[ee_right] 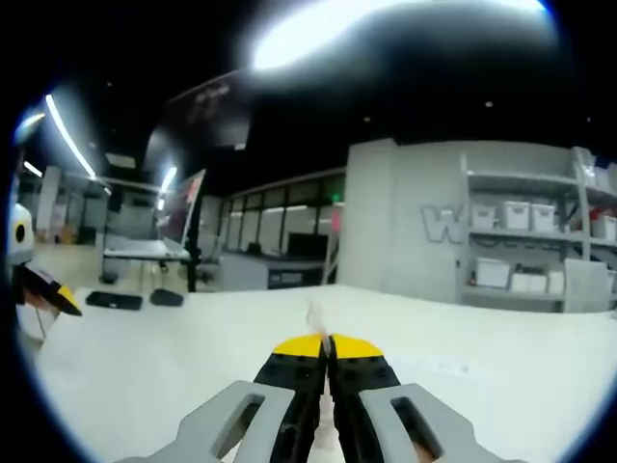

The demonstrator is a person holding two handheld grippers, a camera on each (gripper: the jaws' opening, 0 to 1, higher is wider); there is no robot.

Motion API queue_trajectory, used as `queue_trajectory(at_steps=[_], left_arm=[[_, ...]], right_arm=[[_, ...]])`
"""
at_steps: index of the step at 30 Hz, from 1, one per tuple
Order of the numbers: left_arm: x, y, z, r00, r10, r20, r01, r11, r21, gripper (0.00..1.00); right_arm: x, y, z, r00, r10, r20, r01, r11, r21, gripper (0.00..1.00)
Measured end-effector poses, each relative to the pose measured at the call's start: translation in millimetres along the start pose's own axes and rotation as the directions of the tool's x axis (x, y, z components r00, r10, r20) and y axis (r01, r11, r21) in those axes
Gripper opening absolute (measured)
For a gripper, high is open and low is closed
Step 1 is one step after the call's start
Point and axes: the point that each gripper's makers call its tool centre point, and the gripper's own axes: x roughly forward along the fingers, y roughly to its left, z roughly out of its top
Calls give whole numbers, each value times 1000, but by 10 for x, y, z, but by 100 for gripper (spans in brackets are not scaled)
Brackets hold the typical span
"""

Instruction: Open the resealable bag by pulling the two sides of the seal apart until the entire bag opening is separated and visibly accessible.

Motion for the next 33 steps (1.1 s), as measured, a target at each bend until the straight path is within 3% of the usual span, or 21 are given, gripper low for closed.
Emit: queue_trajectory(at_steps=[33], left_arm=[[-17,-47,-42,1000,-5,5,5,1000,-11,83]], right_arm=[[-210,26,59,998,11,60,-14,998,55,0]])
